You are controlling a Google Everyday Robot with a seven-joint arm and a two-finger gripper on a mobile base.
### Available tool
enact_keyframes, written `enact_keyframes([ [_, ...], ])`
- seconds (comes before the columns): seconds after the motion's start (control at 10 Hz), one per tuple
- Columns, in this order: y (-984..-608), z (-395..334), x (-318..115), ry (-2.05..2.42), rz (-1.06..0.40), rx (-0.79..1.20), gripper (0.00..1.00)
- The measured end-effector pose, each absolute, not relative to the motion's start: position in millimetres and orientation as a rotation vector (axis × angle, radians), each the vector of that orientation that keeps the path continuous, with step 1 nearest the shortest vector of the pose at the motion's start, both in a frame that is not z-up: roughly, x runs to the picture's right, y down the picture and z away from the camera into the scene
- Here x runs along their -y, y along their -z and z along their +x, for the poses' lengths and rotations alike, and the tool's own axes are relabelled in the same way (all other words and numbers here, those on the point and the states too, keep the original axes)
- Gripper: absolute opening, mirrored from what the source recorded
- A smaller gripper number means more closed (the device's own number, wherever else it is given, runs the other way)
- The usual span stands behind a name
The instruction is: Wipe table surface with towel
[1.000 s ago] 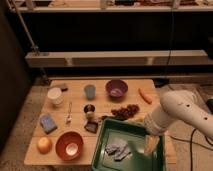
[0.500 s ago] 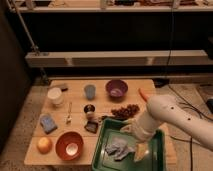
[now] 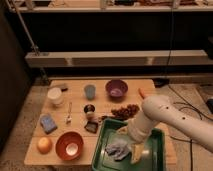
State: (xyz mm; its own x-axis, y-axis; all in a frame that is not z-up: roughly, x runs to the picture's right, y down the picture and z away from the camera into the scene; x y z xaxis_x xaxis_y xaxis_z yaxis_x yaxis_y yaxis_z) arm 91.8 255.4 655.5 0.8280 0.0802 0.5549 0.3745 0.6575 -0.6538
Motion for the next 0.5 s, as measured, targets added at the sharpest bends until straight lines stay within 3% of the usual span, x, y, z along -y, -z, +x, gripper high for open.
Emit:
enact_keyframes([
  [0.5,-671.1,65.9,-257.1,0.251,-0.947,0.535,0.8],
])
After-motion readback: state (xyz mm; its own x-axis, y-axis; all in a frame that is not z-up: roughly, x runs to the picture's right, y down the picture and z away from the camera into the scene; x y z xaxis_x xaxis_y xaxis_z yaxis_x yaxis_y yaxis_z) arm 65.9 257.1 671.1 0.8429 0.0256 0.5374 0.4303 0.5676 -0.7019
